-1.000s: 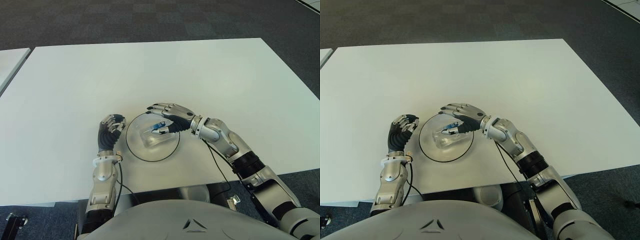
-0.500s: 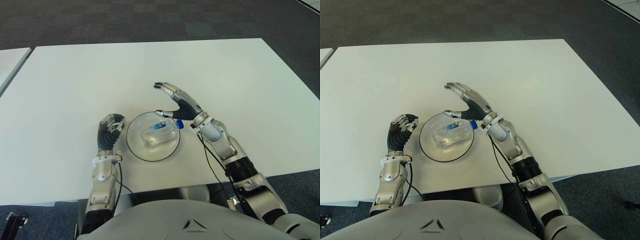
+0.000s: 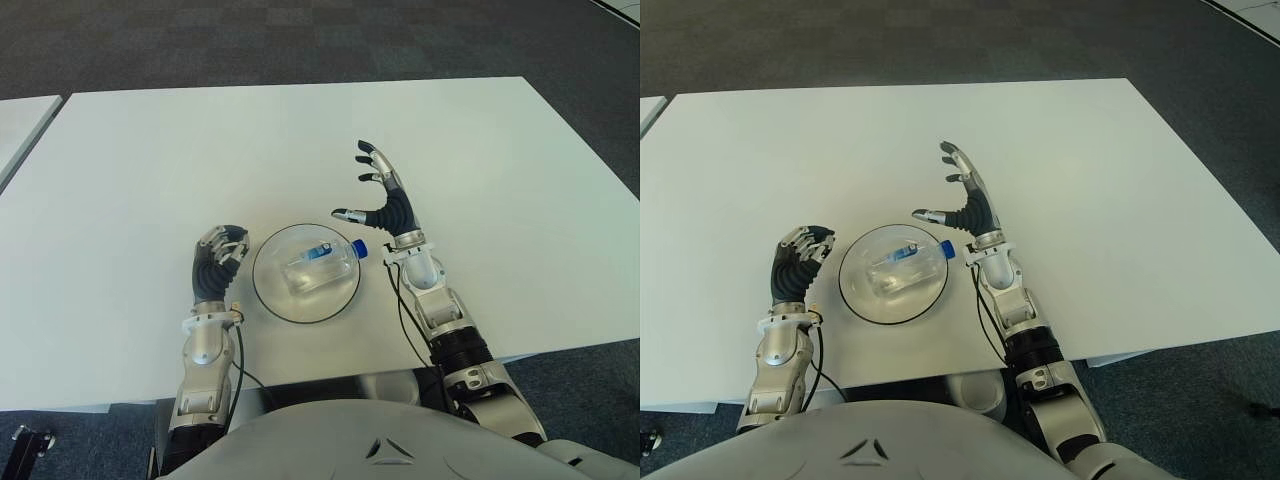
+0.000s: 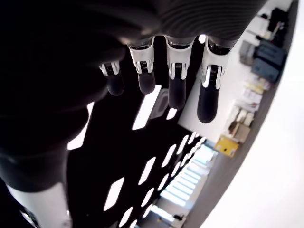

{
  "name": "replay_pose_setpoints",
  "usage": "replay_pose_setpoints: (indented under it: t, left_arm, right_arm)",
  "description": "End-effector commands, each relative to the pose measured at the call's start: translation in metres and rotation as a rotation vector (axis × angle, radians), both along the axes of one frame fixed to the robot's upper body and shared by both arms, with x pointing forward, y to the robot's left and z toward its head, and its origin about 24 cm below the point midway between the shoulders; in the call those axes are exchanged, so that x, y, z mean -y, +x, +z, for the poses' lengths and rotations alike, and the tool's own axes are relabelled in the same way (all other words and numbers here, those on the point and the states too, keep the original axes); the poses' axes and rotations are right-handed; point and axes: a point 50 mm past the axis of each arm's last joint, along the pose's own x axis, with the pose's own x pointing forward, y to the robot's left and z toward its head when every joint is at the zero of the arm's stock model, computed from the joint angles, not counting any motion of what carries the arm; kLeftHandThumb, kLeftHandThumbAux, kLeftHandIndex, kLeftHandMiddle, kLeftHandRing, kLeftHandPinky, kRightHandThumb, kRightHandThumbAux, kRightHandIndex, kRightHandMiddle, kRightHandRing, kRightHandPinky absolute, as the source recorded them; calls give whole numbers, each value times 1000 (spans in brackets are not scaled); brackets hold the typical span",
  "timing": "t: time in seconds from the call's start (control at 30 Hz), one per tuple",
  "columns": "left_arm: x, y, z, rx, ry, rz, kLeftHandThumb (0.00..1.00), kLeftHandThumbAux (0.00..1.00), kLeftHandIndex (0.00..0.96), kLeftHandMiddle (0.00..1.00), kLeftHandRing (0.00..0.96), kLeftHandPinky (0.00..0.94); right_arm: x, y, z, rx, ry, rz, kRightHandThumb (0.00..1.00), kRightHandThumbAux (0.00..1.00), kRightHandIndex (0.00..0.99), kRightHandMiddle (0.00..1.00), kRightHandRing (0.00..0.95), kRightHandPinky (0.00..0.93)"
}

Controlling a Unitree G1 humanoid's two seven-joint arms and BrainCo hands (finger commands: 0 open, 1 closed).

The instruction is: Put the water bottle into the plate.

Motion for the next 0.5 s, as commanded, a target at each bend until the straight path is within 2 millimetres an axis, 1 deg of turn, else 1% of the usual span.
replay_pose_setpoints:
  t: [0.03,0.1,0.17,0.33,0.37,0.47,0.5]
  left_arm:
    - [1,-2,-1,-27,-3,0,702,721,423,412,406,393]
    - [1,-3,0,-31,-5,3,702,720,422,411,406,398]
    - [1,-3,0,-35,-8,4,702,720,422,412,409,404]
    - [1,-5,0,-41,-16,7,702,719,421,413,414,416]
    - [1,-5,0,-40,-16,6,702,719,421,413,414,416]
    - [1,-6,0,-38,-16,4,702,719,420,410,416,416]
    - [1,-6,0,-37,-17,3,702,719,420,410,417,416]
  right_arm:
    - [5,-3,-12,-42,52,-85,893,837,158,187,266,292]
    - [6,-5,-16,-55,74,-115,891,839,177,219,283,302]
    - [7,-7,-20,-64,92,-133,886,844,203,260,311,351]
    - [8,-14,-28,-84,161,-179,881,858,243,317,344,387]
    - [10,-16,-34,-94,174,-196,880,861,247,322,346,388]
    - [13,-20,-42,-106,198,-243,820,892,278,359,359,391]
    - [13,-20,-43,-104,200,-256,774,907,291,370,365,397]
